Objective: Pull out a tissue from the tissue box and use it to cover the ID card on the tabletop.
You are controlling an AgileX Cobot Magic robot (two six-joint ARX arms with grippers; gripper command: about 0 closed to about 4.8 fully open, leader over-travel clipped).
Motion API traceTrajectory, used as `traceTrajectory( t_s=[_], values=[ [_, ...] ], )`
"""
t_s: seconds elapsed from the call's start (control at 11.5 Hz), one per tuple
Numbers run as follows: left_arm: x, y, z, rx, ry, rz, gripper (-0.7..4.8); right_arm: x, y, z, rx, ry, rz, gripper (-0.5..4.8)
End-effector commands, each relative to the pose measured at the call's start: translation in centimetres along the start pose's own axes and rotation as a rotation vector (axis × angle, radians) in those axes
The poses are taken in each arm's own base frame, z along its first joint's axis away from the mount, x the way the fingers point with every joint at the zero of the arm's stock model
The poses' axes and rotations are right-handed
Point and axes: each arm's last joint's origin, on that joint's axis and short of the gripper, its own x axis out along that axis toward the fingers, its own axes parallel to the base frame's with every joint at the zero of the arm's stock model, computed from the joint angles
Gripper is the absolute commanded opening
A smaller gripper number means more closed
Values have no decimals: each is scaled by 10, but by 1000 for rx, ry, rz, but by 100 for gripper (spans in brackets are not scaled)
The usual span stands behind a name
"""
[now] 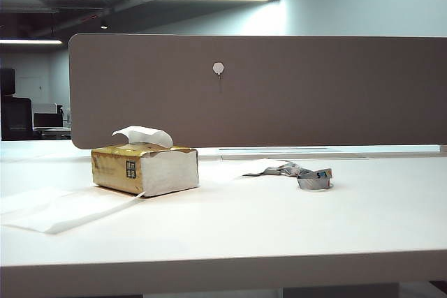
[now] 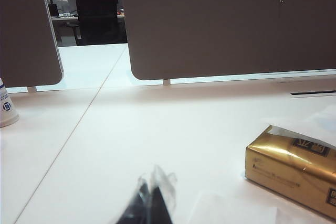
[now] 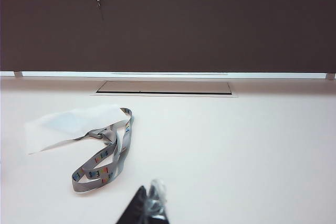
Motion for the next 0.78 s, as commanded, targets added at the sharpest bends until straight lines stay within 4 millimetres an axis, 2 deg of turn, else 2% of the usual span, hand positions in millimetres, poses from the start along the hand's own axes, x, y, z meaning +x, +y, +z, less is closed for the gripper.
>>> traceTrajectory(
  t_s=[0.09,0.78],
  values=[
    [0,0,1,-3,4,-1,-5,0,0,2,-5,-18,-1,-1],
    [0,0,1,-3,5,-1,-5,0,0,2,-5,-18,-1,-1]
  ],
)
